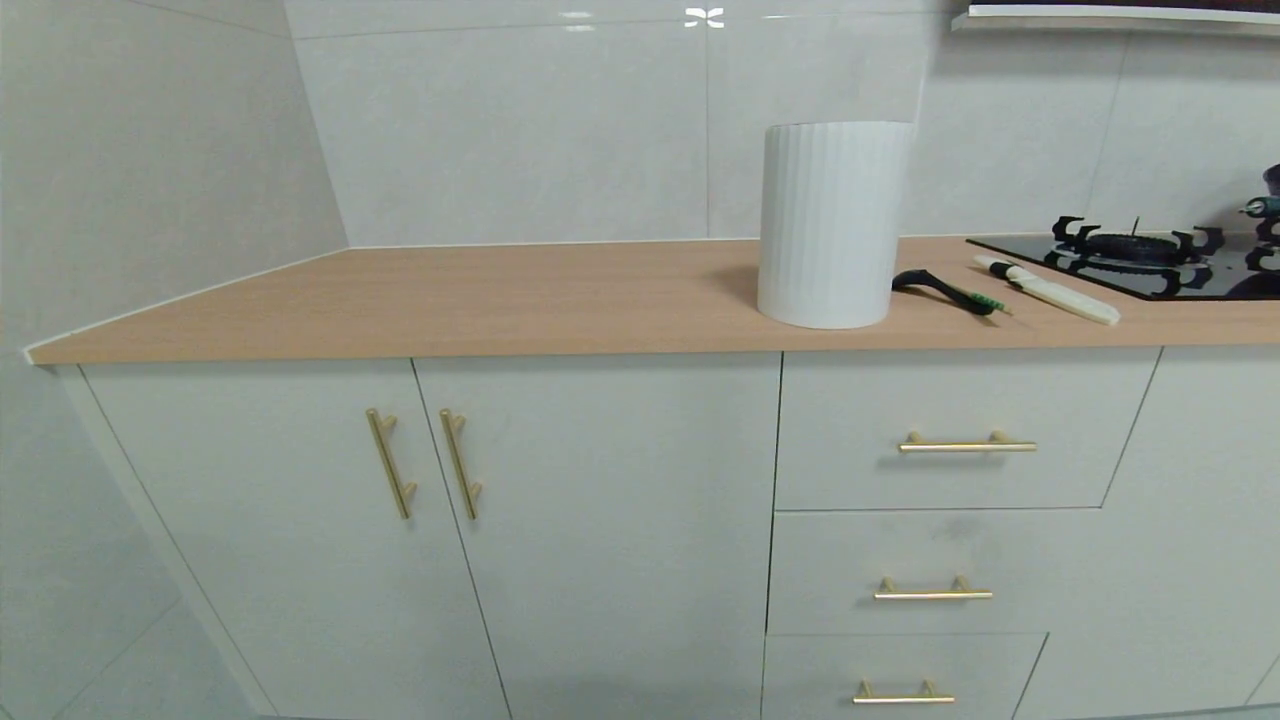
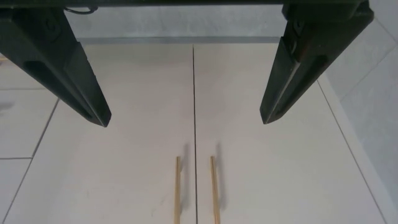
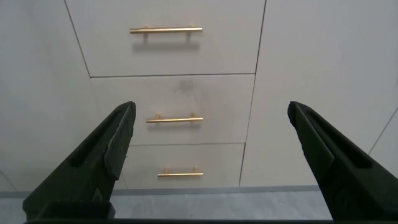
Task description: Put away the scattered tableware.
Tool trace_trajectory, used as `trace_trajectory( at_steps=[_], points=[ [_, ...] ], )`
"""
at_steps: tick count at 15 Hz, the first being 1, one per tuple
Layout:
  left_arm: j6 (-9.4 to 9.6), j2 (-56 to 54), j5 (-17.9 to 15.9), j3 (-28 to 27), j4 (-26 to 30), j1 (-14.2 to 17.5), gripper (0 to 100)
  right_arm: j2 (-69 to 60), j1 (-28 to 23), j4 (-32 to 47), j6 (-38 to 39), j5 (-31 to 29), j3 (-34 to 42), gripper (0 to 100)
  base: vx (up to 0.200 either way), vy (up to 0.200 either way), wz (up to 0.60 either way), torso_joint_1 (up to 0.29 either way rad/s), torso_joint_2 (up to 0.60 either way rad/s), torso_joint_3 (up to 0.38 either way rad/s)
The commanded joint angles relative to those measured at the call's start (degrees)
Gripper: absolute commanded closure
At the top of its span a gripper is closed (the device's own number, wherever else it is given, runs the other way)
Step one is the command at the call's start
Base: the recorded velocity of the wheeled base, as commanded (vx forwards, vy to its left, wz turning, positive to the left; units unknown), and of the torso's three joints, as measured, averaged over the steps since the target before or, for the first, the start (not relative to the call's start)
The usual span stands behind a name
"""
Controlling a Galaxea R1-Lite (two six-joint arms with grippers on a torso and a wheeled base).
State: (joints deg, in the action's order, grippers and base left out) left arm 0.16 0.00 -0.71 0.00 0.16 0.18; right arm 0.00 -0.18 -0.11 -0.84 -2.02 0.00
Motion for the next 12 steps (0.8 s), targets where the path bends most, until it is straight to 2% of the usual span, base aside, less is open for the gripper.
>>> trace_trajectory(
  at_steps=[1, 6, 8, 9, 12],
  points=[
    [0.02, 0.0, 0.0, 0.0, 0.02, -0.01, 0, 0.09, -0.08, -0.07, -0.04, 0.0, 0.0, 0, 0.0, 0.0, 0.0, 0.0, 0.0, 0.0],
    [0.02, 0.0, 0.0, 0.0, 0.02, -0.01, 0, 0.0, 0.01, -0.07, -0.3, 0.0, 0.0, 0, 0.0, 0.0, 0.0, 0.0, 0.0, 0.0],
    [0.02, 0.0, 0.0, 0.0, -0.07, -0.01, 0, 0.35, 0.18, -0.15, 0.4, 0.27, -3.87, 0, 0.0, 0.0, 0.0, 0.0, 0.0, 0.0],
    [0.02, 0.0, 0.0, 0.0, 0.02, -0.01, 0, 4.83, 1.76, 0.9, 3.74, 0.44, -11.16, 0, 0.0, 0.0, 0.0, 0.0, 0.0, 0.0],
    [0.02, 0.0, 0.0, 0.0, -0.07, -0.01, 0, 17.49, 7.04, 1.78, 3.39, 1.14, -12.66, 0, 0.0, 0.0, 0.0, 0.0, 0.0, 0.0]
  ],
)
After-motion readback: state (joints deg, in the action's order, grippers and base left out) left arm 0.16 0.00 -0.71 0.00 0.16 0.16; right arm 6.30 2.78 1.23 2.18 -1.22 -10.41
